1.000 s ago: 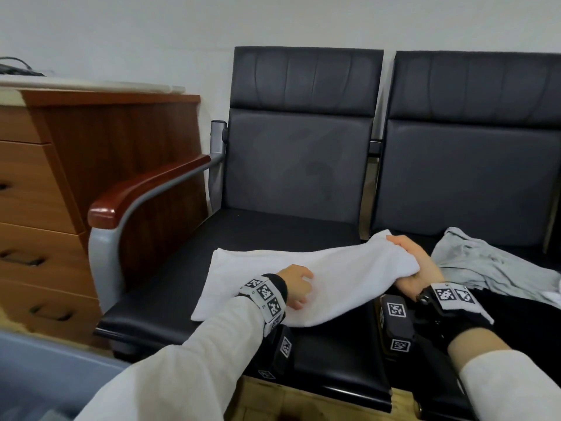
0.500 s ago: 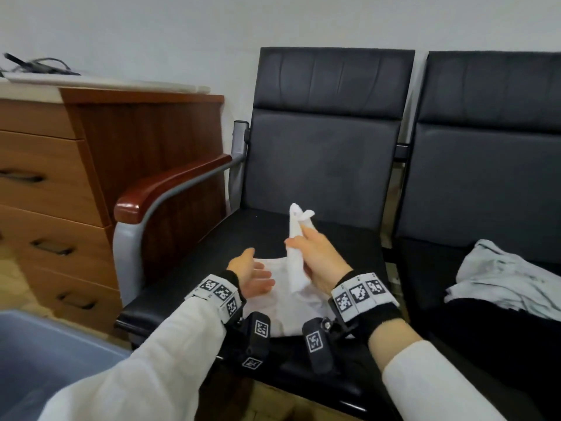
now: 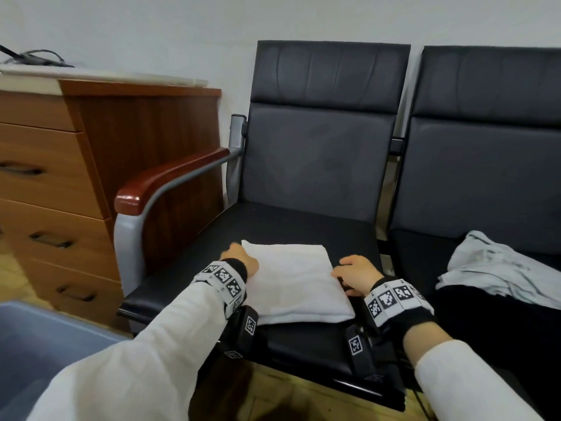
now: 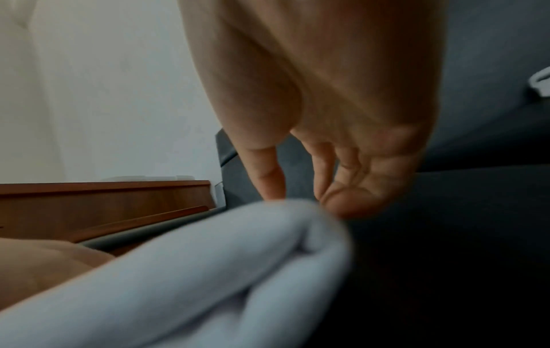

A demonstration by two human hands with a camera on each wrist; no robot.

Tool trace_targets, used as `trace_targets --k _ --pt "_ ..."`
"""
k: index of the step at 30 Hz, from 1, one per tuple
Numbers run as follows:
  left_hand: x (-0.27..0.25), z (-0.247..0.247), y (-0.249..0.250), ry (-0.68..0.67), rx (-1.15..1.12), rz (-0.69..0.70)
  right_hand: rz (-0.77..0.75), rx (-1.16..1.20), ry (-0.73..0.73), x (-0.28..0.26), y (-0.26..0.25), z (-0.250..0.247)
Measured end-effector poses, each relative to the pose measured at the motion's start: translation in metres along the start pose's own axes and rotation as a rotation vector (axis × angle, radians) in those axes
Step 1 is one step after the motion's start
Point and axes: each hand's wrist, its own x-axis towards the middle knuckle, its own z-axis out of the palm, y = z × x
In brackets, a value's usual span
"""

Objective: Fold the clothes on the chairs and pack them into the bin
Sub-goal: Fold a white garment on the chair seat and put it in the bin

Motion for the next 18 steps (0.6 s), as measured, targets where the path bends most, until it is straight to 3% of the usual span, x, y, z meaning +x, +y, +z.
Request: trace_targets --k 1,3,6,9,11,14,18 --pt "-0.003 -0.002 0.003 0.077 0.113 0.056 0.041 -0.009 -0.005 0.000 0.004 -0.003" --pt "-0.013 -0.002 0.015 0.114 0.100 0.163 0.112 0.028 -0.055 -0.004 0.007 -0.006" --pt "-0.029 0.012 0.023 -0.103 -0.048 0.216 0.128 0.097 -0.084 0.005 0.012 -0.001" --pt "-0.045 0.030 0.023 -0.345 -0.303 -0.012 0.109 0.159 -0.136 0.028 0.027 0.007" --pt "-0.050 0.036 0.020 -0.372 -0.406 -0.072 0.120 0.305 -0.170 0.002 0.014 0.007" --pt "-0.045 0.043 0.022 -0.390 -0.360 0.016 0.072 0.492 -0.196 -0.012 0.011 -0.003" --pt "-0.048 0.052 0.031 -0.413 -0.375 0.112 0.070 0.597 -0.064 -0.009 0.014 -0.013"
